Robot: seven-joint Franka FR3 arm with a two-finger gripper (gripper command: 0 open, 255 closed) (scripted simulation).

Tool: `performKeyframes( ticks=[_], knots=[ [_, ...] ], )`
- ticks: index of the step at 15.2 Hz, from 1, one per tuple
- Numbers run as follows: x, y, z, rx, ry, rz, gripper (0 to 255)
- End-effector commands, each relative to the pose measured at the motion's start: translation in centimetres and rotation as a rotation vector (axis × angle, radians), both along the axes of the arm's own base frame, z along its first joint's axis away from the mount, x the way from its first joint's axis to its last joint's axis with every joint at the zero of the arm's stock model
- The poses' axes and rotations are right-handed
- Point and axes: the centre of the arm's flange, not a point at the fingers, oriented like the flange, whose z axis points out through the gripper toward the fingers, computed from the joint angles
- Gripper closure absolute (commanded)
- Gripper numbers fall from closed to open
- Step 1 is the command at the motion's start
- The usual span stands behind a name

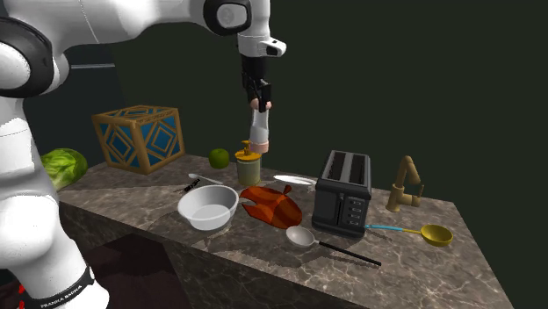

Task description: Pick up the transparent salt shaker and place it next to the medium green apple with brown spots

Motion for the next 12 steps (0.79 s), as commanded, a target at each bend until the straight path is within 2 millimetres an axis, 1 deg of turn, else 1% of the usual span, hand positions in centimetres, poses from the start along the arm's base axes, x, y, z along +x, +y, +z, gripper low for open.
performKeyframes(
  ticks=[1, 12],
  knots=[
    [-0.2, 3.0, -0.4, 0.0, 0.0, -0.002, 255],
    [-0.8, 17.5, -0.3, 0.0, 0.0, -0.002, 255]
  ],
)
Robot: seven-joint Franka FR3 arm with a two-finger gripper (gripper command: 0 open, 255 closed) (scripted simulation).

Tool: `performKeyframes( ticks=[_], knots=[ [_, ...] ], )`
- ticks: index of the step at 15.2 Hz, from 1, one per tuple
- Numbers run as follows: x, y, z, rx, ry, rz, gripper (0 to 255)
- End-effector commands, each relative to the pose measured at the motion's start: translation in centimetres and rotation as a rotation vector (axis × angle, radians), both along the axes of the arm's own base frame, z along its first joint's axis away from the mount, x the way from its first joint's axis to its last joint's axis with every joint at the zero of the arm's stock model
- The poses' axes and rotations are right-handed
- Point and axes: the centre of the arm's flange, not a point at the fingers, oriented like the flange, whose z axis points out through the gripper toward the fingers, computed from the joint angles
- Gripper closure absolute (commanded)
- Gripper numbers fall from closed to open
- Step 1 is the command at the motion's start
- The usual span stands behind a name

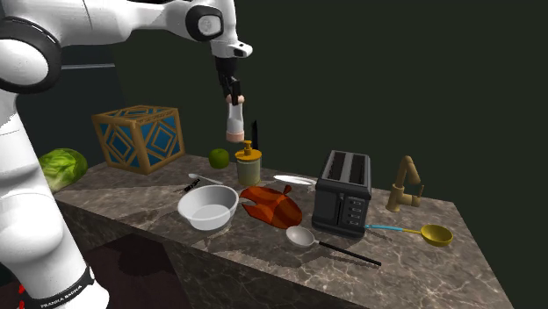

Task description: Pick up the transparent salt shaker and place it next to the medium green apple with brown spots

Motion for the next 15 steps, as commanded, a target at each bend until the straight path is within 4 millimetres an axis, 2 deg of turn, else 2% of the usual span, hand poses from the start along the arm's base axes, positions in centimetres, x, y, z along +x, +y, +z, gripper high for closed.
performKeyframes(
  ticks=[1, 15],
  knots=[
    [-0.4, 2.5, 0.1, 0.0, 0.0, -0.002, 255],
    [-1.1, 21.0, 0.2, 0.0, 0.0, -0.002, 255]
  ],
)
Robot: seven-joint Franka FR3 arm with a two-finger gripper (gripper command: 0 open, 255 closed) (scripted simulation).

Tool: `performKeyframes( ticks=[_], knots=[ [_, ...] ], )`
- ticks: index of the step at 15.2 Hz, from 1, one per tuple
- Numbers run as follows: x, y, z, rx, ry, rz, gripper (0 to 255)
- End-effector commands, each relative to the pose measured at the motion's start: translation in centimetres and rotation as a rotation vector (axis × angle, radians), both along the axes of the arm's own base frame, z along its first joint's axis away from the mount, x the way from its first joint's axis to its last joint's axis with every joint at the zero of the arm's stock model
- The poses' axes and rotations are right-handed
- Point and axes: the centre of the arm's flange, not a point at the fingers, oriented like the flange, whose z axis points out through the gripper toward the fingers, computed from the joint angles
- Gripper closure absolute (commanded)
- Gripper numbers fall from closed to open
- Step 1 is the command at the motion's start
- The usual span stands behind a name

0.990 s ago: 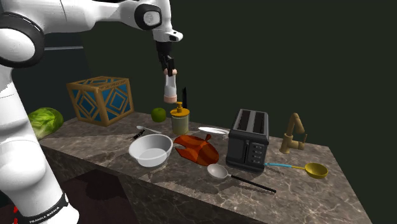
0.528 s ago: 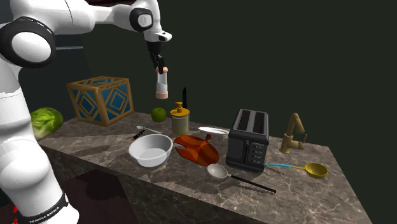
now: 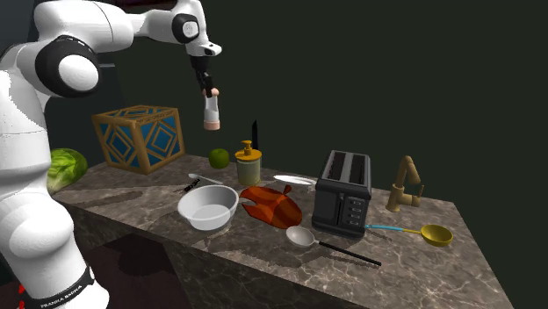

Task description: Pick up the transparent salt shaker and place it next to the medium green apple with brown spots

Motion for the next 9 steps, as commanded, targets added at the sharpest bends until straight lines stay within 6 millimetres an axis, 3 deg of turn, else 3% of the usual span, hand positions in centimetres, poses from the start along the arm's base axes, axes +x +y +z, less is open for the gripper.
performKeyframes(
  ticks=[1, 9],
  knots=[
    [-0.1, 2.6, -0.2, 0.0, 0.0, -0.002, 255],
    [-0.1, 2.6, -4.4, 0.0, 0.0, -0.002, 255]
  ],
)
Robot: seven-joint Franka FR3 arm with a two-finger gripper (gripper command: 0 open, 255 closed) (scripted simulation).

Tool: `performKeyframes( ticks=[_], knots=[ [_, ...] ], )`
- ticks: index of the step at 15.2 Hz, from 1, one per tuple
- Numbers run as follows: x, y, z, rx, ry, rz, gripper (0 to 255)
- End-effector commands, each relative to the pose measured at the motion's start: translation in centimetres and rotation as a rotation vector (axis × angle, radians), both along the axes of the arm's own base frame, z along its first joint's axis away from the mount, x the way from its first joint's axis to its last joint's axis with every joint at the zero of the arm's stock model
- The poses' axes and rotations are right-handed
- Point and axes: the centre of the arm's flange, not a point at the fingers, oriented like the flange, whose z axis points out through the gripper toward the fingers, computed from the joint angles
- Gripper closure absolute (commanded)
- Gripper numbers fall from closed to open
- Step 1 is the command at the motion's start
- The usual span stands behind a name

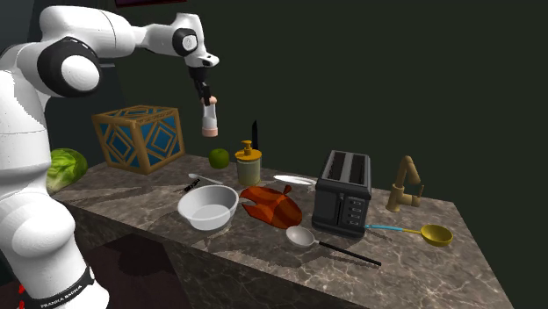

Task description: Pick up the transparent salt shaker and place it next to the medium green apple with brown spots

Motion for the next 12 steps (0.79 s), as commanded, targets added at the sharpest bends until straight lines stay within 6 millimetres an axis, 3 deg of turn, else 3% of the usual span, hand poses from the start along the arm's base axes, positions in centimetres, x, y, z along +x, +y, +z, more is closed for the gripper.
performKeyframes(
  ticks=[1, 12],
  knots=[
    [0.0, 0.0, -1.0, 0.0, -0.001, 0.0, 255],
    [0.0, 0.0, -6.8, 0.0, -0.001, 0.0, 255]
  ],
)
